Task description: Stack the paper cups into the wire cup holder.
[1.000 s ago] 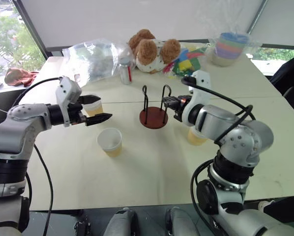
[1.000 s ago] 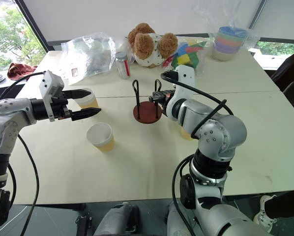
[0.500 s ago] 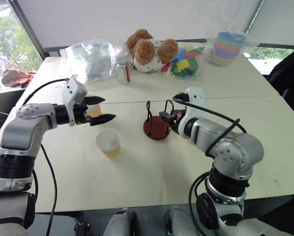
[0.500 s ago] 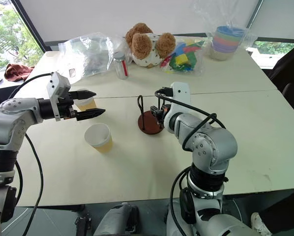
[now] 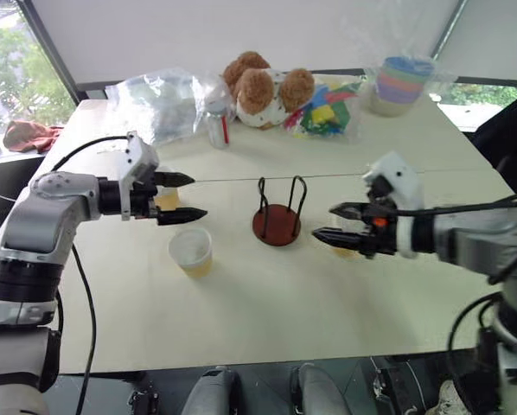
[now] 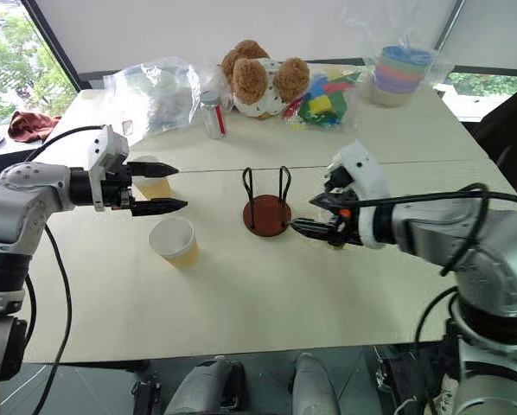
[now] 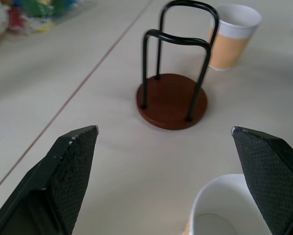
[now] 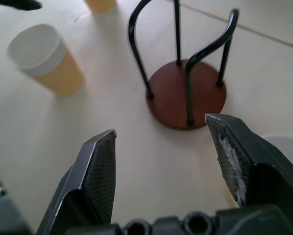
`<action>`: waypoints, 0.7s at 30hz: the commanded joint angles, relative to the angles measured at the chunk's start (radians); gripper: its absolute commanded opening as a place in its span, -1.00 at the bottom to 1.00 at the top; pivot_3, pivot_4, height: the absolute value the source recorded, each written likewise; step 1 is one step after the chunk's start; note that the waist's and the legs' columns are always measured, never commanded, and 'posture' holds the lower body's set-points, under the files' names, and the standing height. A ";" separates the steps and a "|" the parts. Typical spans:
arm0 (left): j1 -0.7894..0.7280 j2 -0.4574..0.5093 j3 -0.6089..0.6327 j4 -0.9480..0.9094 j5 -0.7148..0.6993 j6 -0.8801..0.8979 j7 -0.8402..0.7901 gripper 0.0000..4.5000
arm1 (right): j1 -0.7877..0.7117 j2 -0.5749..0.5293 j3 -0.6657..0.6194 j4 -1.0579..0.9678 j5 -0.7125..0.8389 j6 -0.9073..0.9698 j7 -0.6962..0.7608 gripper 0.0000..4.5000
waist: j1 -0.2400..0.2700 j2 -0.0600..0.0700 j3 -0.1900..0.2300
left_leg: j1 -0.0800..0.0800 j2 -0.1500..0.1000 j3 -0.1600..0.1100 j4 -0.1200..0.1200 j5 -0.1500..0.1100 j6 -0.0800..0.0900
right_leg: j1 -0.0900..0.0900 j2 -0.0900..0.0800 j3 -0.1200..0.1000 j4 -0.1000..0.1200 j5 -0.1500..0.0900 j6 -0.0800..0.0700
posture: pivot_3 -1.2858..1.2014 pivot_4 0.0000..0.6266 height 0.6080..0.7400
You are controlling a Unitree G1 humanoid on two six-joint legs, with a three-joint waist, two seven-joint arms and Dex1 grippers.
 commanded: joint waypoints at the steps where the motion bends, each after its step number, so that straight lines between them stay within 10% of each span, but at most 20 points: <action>1: -0.020 0.044 0.002 -0.087 -0.033 0.024 -0.064 1.00 | 0.057 -0.183 0.003 0.028 -0.002 -0.132 0.157 0.40 | 0.004 -0.001 0.001 | 0.000 0.000 0.000 0.000 0.000 0.000 | 0.000 0.000 0.000 0.000 0.000 0.000 | 0.03 -0.52 1.00; 7: -0.025 0.059 0.000 -0.190 -0.061 0.069 -0.084 1.00 | 0.146 -0.358 0.127 0.138 -0.152 -0.435 0.315 0.40 | 0.004 -0.002 0.001 | 0.000 0.001 0.002 0.004 -0.001 0.002 | 0.001 0.000 0.001 -0.001 0.000 0.000 | 0.03 -0.52 1.00; 18: -0.007 0.081 0.002 -0.273 -0.051 0.089 -0.049 1.00 | 0.113 -0.282 0.374 0.384 -0.421 -0.748 0.386 0.40 | 0.011 -0.002 0.001 | 0.000 0.001 0.001 0.014 -0.003 0.005 | 0.004 0.000 0.001 0.000 0.000 0.000 | 0.03 -0.52 1.00; 21: 0.000 0.088 0.007 -0.268 -0.049 0.084 -0.043 1.00 | 0.101 -0.266 0.395 0.427 -0.464 -0.788 0.401 0.00 | 0.010 -0.002 0.001 | 0.000 0.001 0.001 0.014 -0.003 0.005 | 0.004 0.000 0.001 0.000 0.000 0.000 | 0.03 -0.52 1.00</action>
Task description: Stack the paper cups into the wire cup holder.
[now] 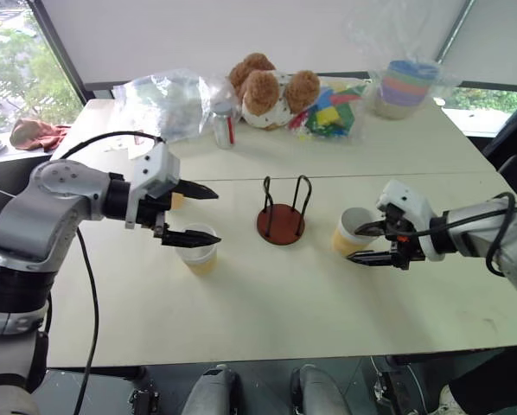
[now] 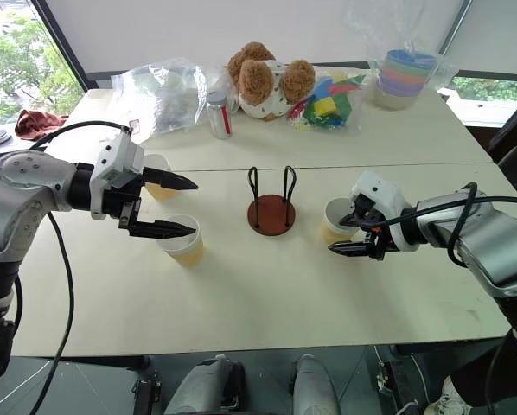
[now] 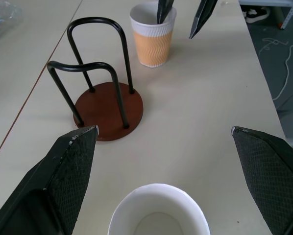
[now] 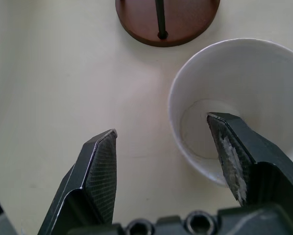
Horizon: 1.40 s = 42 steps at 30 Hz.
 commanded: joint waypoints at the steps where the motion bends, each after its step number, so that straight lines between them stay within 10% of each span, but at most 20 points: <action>1: 0.002 0.021 0.029 -0.019 -0.005 -0.007 0.009 1.00 | -0.028 0.011 0.002 0.033 -0.053 -0.058 0.024 -0.25 | 0.000 0.000 0.000 | 0.000 0.000 0.000 0.000 0.000 0.000 | 0.000 0.000 0.000 0.000 0.000 0.000 | 0.03 -0.52 1.00; 5: 0.018 0.027 0.034 -0.002 0.002 -0.024 0.012 1.00 | -0.030 0.021 0.002 0.048 -0.078 -0.076 0.046 -0.97 | -0.001 0.000 0.000 | 0.000 0.000 0.000 0.000 0.000 0.000 | 0.000 0.000 0.000 0.000 0.000 0.000 | 0.03 -0.52 1.00; 11: 0.025 0.034 0.049 0.049 0.002 -0.029 0.016 1.00 | -0.112 0.012 -0.016 0.077 -0.120 -0.148 0.105 -0.97 | -0.003 0.001 0.001 | 0.000 0.000 0.000 0.000 0.000 0.000 | 0.000 0.000 0.000 0.000 0.000 0.000 | 0.03 -0.52 1.00; 21: 0.019 0.043 0.038 0.174 0.048 -0.088 0.005 1.00 | -0.741 0.209 0.120 0.371 -0.210 -0.340 0.402 -0.97 | -0.005 0.002 0.003 | 0.000 0.005 0.002 -0.002 0.001 -0.003 | -0.004 0.005 0.000 0.002 0.000 0.000 | 0.03 -0.52 1.00; 42: 0.075 0.032 0.066 0.092 0.024 -0.055 0.067 1.00 | -0.821 0.418 0.237 0.698 -0.383 -0.592 0.616 -0.97 | -0.008 0.002 0.004 | -0.008 0.000 0.004 0.001 0.002 -0.004 | -0.008 0.000 0.000 0.002 0.000 0.000 | 0.03 -0.52 1.00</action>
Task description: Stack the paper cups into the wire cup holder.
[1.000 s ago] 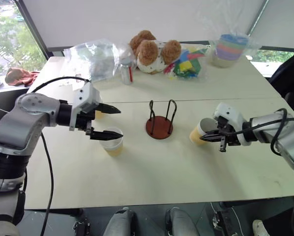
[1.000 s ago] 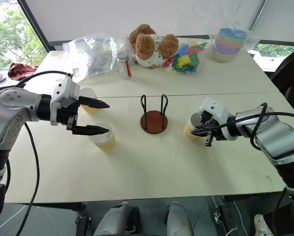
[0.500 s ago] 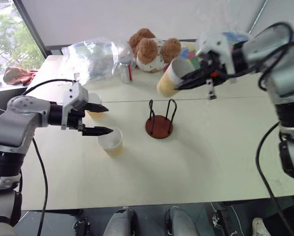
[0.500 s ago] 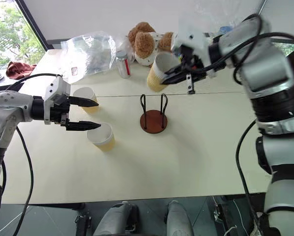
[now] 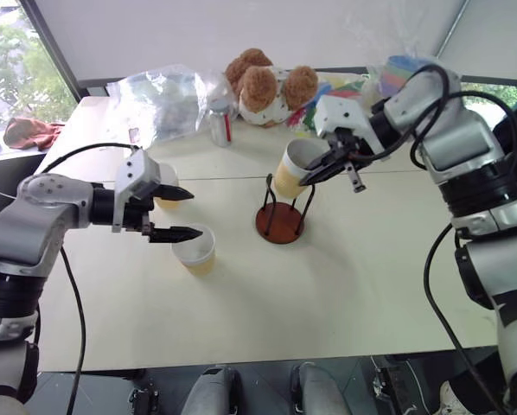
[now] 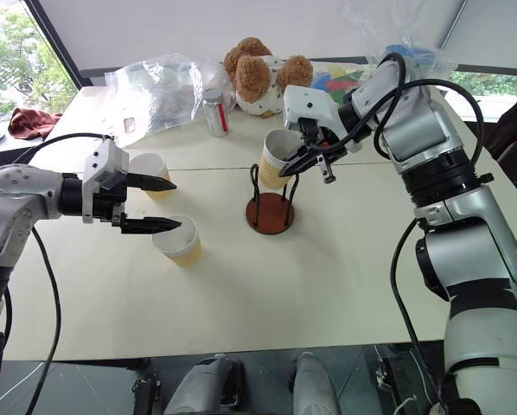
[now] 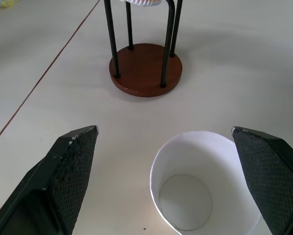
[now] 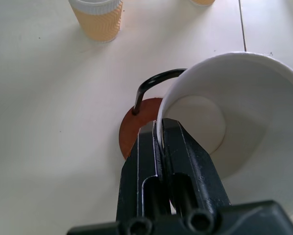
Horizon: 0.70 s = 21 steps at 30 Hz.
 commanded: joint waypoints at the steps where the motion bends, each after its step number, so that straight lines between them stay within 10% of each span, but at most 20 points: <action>1: -0.005 0.005 0.035 -0.029 -0.014 -0.005 0.007 1.00 | -0.044 0.005 -0.003 -0.008 0.012 0.009 0.005 -0.97 | 0.001 0.000 0.000 | 0.000 0.000 0.000 0.000 0.000 0.000 | 0.000 0.000 0.000 0.000 0.000 0.000 | 0.03 -0.52 1.00; 6: -0.009 -0.003 0.027 -0.030 -0.012 -0.008 0.016 1.00 | -0.045 0.008 0.032 -0.024 0.047 0.033 0.005 -0.61 | 0.000 0.000 0.000 | 0.000 0.000 0.000 0.000 0.000 0.000 | 0.000 0.000 0.000 0.000 0.000 0.000 | 0.03 -0.52 1.00; 12: -0.014 -0.008 0.026 -0.030 -0.013 -0.009 0.020 1.00 | -0.043 0.027 0.025 -0.005 0.020 0.020 0.003 0.76 | 0.000 0.000 0.000 | 0.000 0.000 0.000 0.000 0.000 0.000 | 0.000 0.000 0.000 0.000 0.000 0.000 | 0.03 -0.52 1.00; 21: -0.046 0.146 0.028 -0.116 -0.050 -0.009 -0.164 1.00 | 0.122 -0.214 -0.278 -0.289 0.232 0.318 -0.010 0.76 | 0.020 -0.001 0.001 | -0.005 0.000 -0.003 0.000 0.000 0.000 | -0.002 0.000 -0.002 -0.001 0.000 0.000 | 0.03 -0.52 1.00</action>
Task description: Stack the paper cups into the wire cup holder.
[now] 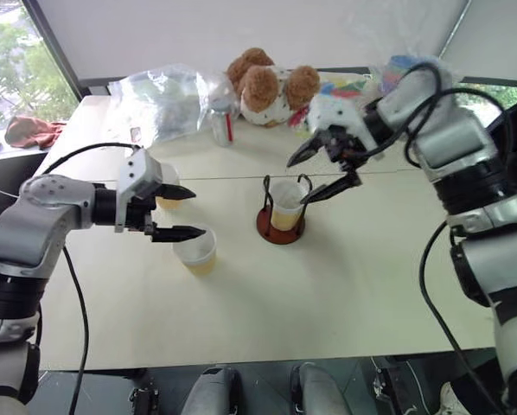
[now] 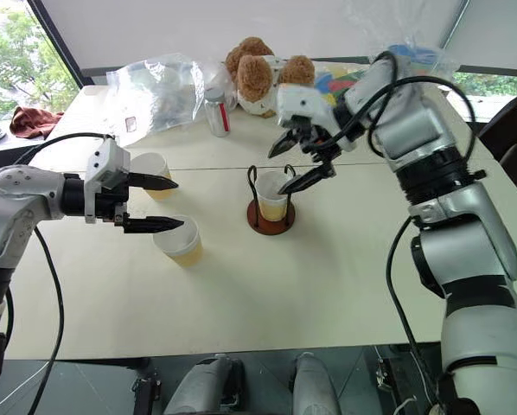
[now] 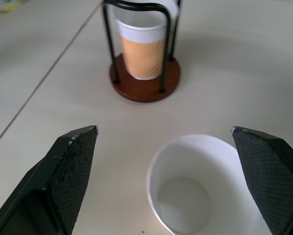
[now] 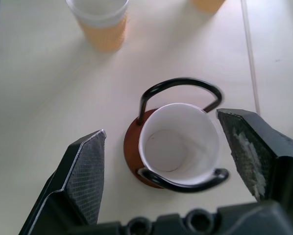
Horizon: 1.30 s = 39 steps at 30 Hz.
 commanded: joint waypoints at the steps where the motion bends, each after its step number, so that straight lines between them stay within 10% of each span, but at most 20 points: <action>1: -0.049 0.108 0.026 -0.059 -0.028 -0.013 -0.133 1.00 | 0.168 -0.148 -0.245 -0.272 0.190 0.287 -0.034 0.76 | 0.015 0.000 0.000 | 0.000 0.000 -0.001 -0.001 0.000 0.000 | 0.000 0.000 -0.001 -0.001 0.000 0.000 | 0.03 -0.52 1.00; 11: -0.041 0.180 -0.040 -0.109 0.011 -0.086 -0.262 1.00 | 0.758 -0.095 -0.669 -0.849 0.516 0.830 -0.440 0.76 | 0.011 0.000 0.000 | 0.009 0.002 0.006 0.001 -0.004 0.005 | 0.004 -0.001 0.001 0.002 0.000 0.000 | 0.03 -0.52 1.00; 26: 0.003 0.054 -0.186 -0.049 0.229 -0.279 -0.195 1.00 | 0.935 0.070 -0.706 -0.993 0.756 0.899 -0.766 0.76 | 0.015 -0.001 0.000 | 0.017 0.002 0.005 0.000 -0.005 0.008 | 0.014 0.000 0.002 -0.001 0.000 0.000 | 0.03 -0.52 1.00; 29: 0.000 0.046 -0.209 -0.025 0.259 -0.317 -0.206 0.63 | 0.970 0.068 -0.708 -1.007 0.792 0.892 -0.802 0.79 | 0.016 -0.001 0.000 | 0.018 0.002 0.005 0.000 -0.005 0.008 | 0.014 0.000 0.002 -0.001 0.000 0.000 | 0.03 -0.52 1.00; 36: -0.020 0.033 -0.226 0.022 0.271 -0.333 -0.253 -0.99 | 1.012 0.050 -0.709 -1.011 0.846 0.861 -0.877 0.79 | 0.016 -0.001 0.000 | 0.018 0.002 0.005 0.000 -0.005 0.008 | 0.014 0.000 0.002 -0.001 0.000 0.000 | 0.03 -0.52 1.00; 39: -0.031 0.025 -0.237 0.051 0.296 -0.362 -0.253 -0.99 | 1.026 0.040 -0.707 -1.009 0.858 0.844 -0.898 0.79 | 0.017 -0.001 0.000 | 0.018 0.002 0.005 0.000 -0.005 0.008 | 0.015 0.000 0.002 -0.001 0.000 0.000 | 0.03 -0.52 1.00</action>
